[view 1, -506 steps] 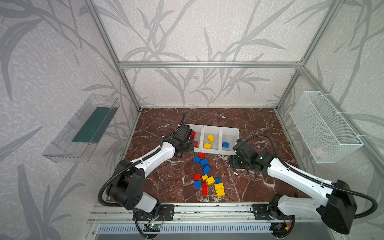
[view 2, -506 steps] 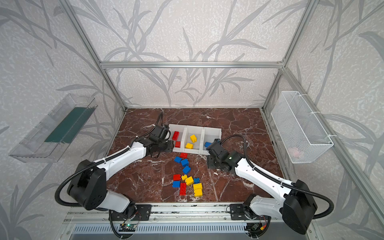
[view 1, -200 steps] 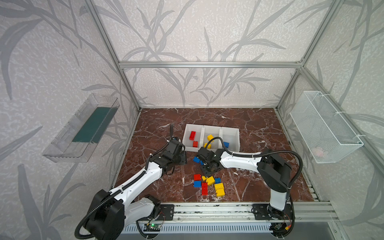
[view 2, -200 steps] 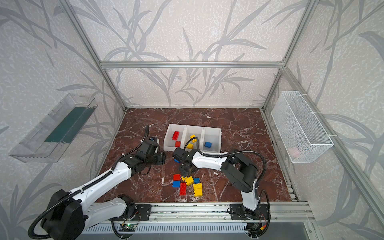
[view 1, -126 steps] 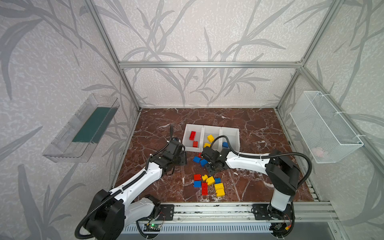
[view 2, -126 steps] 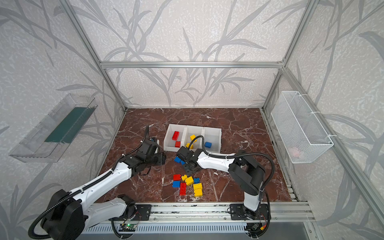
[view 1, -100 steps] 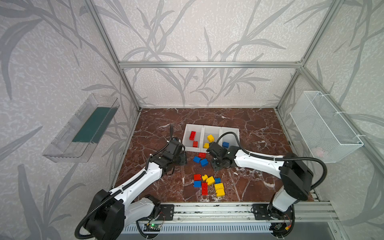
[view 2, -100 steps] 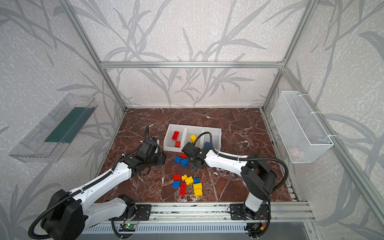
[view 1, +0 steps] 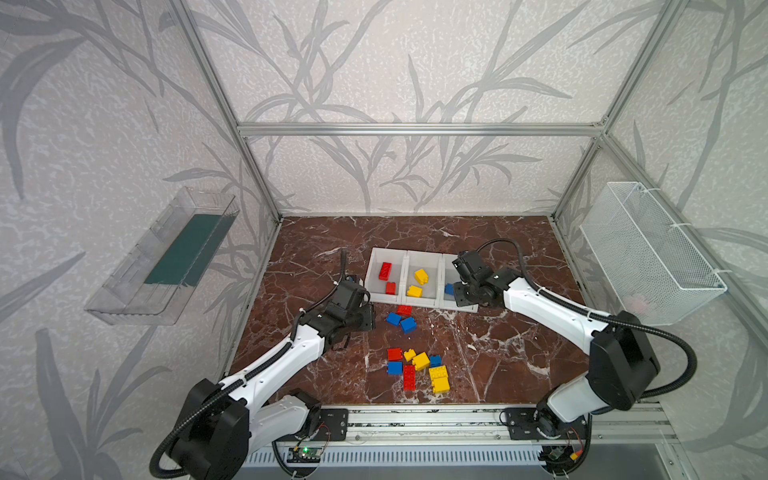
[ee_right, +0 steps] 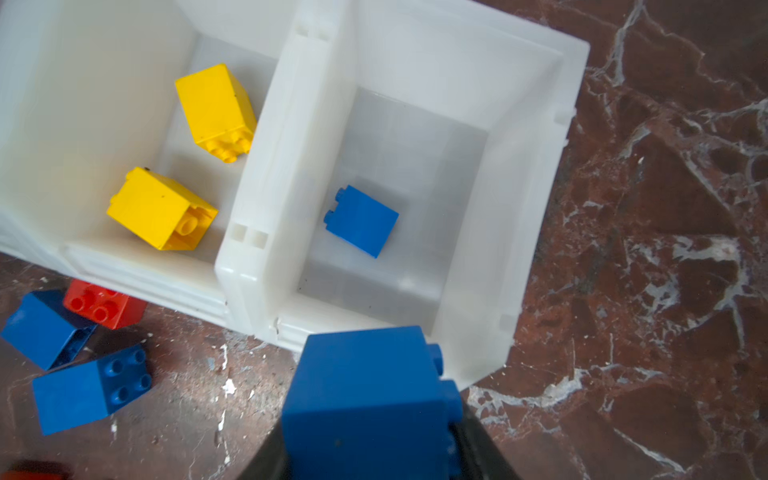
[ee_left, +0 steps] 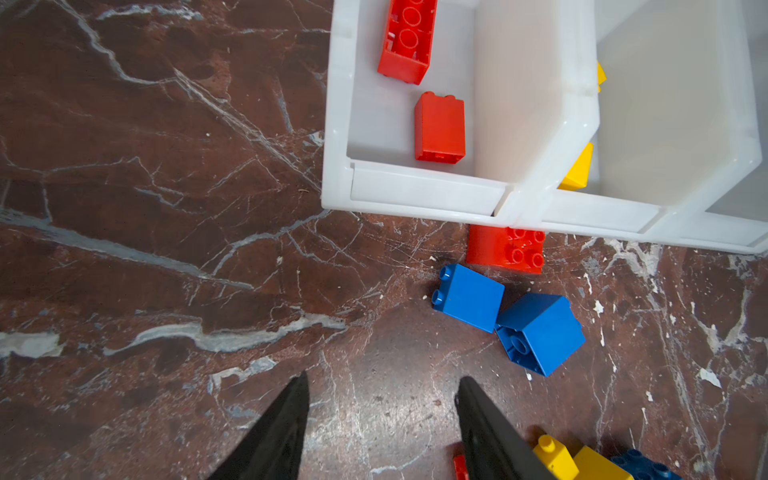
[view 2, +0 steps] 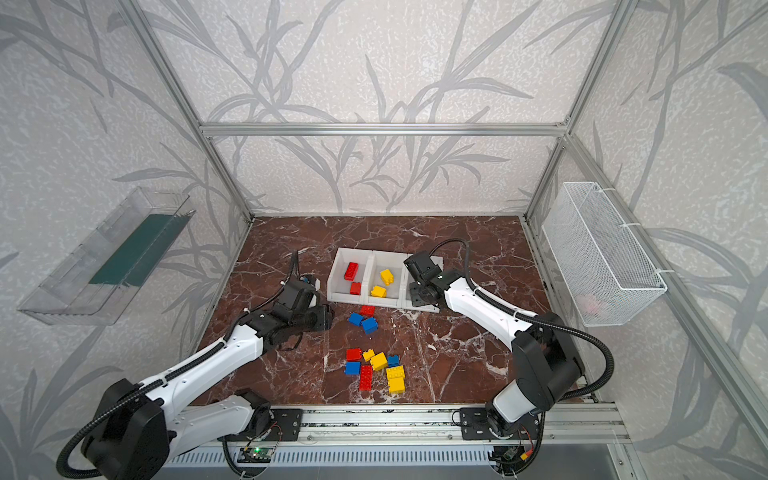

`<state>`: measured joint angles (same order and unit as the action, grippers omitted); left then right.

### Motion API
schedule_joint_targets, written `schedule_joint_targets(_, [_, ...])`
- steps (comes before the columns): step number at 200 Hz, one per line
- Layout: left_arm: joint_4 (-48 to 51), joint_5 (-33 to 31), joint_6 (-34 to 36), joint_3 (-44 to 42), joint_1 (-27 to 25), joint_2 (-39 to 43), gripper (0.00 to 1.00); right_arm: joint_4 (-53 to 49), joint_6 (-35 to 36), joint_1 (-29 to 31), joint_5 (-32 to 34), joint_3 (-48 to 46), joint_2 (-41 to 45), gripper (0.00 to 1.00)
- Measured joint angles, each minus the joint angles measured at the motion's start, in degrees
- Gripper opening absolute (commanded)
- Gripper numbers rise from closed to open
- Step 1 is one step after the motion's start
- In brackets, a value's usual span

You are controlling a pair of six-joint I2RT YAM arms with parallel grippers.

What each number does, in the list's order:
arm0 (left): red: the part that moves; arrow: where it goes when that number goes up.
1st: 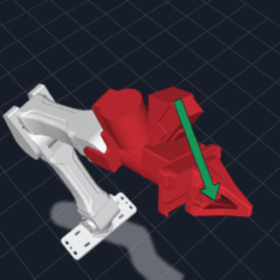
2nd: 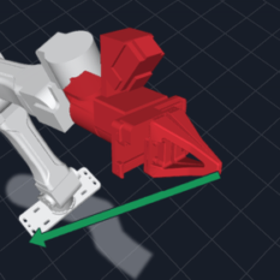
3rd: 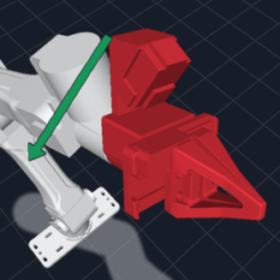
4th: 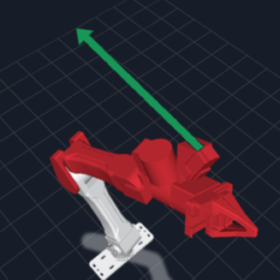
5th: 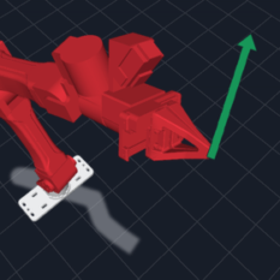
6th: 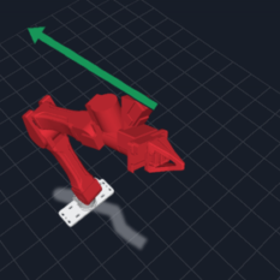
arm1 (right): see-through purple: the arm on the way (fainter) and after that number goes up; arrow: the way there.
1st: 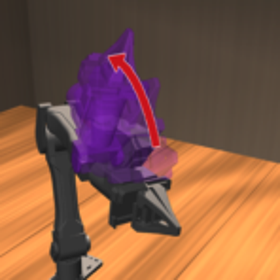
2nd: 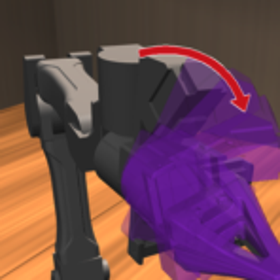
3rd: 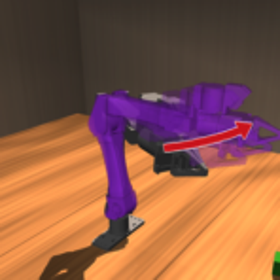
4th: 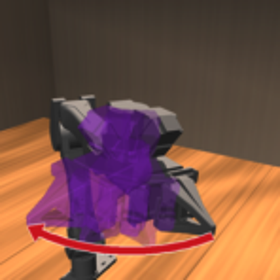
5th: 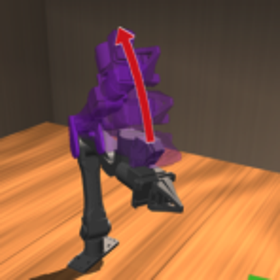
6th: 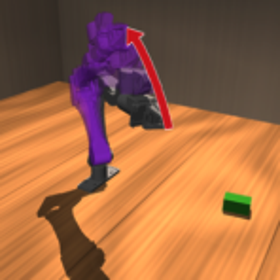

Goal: Sort the legos into containers by color
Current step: 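Carry the blue brick into the far compartment and open the right gripper, then grasp a blue brick with the left gripper while the right gripper withdraws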

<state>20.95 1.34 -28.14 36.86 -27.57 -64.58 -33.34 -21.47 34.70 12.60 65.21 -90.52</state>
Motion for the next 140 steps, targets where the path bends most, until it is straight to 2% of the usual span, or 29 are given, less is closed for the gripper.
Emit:
schedule_joint_targets(38, [0.0,0.48,-0.17,0.0,0.0,0.04,0.6,-0.22,0.37,-1.14,-0.46,2.84,-3.74,0.44])
schedule_joint_targets(91, [0.0,0.72,-0.2,0.0,0.0,0.35,0.6,-0.48,0.31,-1.44,-0.61,4.09,-4.39,0.66])
schedule_joint_targets(140, [-0.02,1.64,-0.17,0.0,0.0,0.35,0.61,-0.39,-0.15,-1.46,-0.63,4.2,-4.28,0.7])
